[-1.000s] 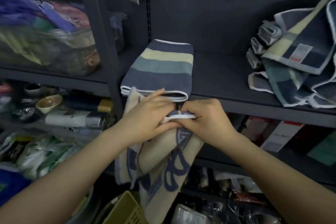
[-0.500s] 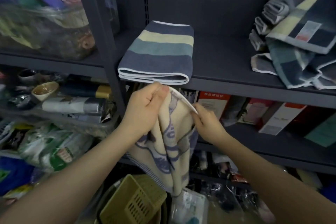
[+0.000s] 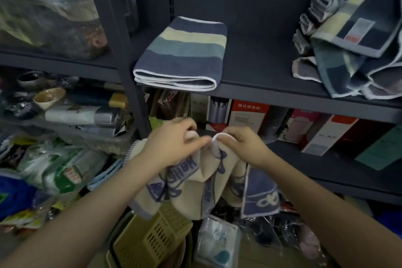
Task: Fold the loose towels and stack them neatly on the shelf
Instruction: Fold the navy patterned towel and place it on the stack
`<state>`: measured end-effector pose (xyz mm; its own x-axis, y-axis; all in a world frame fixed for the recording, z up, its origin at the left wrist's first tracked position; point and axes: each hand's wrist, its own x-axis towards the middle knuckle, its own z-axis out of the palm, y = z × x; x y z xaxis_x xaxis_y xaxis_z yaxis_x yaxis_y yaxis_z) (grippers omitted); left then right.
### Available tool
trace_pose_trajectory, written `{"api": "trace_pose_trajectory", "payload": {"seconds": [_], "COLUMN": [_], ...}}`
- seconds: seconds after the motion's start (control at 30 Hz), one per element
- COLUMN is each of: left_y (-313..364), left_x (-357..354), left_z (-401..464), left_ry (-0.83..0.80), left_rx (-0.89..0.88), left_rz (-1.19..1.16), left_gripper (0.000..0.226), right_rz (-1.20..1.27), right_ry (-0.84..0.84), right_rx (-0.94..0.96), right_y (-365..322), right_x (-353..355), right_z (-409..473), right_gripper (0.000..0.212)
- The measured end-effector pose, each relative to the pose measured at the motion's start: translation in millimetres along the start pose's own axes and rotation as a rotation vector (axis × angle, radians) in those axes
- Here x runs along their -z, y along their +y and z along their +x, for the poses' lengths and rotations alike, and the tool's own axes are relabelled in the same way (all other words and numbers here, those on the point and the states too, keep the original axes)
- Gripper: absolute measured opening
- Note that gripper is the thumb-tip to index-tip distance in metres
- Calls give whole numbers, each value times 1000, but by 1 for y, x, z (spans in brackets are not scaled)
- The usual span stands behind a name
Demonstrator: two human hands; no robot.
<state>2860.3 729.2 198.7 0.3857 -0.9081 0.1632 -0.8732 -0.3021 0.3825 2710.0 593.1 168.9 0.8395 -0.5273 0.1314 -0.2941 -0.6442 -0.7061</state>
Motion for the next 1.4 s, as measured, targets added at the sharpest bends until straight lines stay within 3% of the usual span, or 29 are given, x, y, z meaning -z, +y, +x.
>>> {"api": "trace_pose_trajectory", "payload": {"seconds": [0.1, 0.2, 0.3, 0.37, 0.43, 0.5, 0.7, 0.83, 0.93, 1.0, 1.1, 1.13, 1.17, 1.23, 1.4], "left_y": [13, 27, 39, 47, 58, 70, 93, 92, 81, 74, 79, 85, 91, 104, 130], "left_x": [-19, -27, -28, -27, -26, -24, -19, -20, -25, -34, -52, -57, -61, -69, -67], "left_z": [2, 5, 8, 10, 11, 13, 22, 23, 23, 22, 18, 16, 15, 12, 10], "left_ry": [-150, -178, -131, -82, -111, -107, 192, 461, 517, 398, 211, 162, 118, 67, 207], "left_rx": [-146, -210, -175, -132, -42, 32, 282, 477, 661, 711, 531, 465, 411, 297, 74], "left_rz": [25, -125, -236, -351, -561, -794, -1365, -1546, -1416, -987, -475, -421, -420, -494, -590], "left_gripper": [60, 25, 31, 35, 34, 34, 26, 25, 27, 34, 29, 18, 10, 18, 23], "right_rz": [15, 40, 25, -144, -363, -423, -223, -202, -178, -137, 1, 96, 207, 422, 619], "right_ry": [-67, 33, 94, 66, 45, 15, -65, -120, -103, -107, -98, -98, -112, -172, -316], "right_rx": [45, 20, 103, 169, 140, 66, -198, -301, -292, -263, -203, -211, -228, -214, -96], "right_y": [-14, -14, -7, 4, 17, 34, 94, 127, 135, 130, 107, 97, 87, 71, 45], "right_x": [1, 5, 18, 27, 32, 35, 61, 78, 86, 87, 79, 75, 72, 69, 71], "right_z": [-3, -10, -17, -19, -19, -19, -35, -48, -54, -55, -53, -54, -56, -59, -66], "right_gripper": [17, 10, 9, 16, 19, 15, 25, 22, 26, 29, 14, 10, 19, 35, 35]}}
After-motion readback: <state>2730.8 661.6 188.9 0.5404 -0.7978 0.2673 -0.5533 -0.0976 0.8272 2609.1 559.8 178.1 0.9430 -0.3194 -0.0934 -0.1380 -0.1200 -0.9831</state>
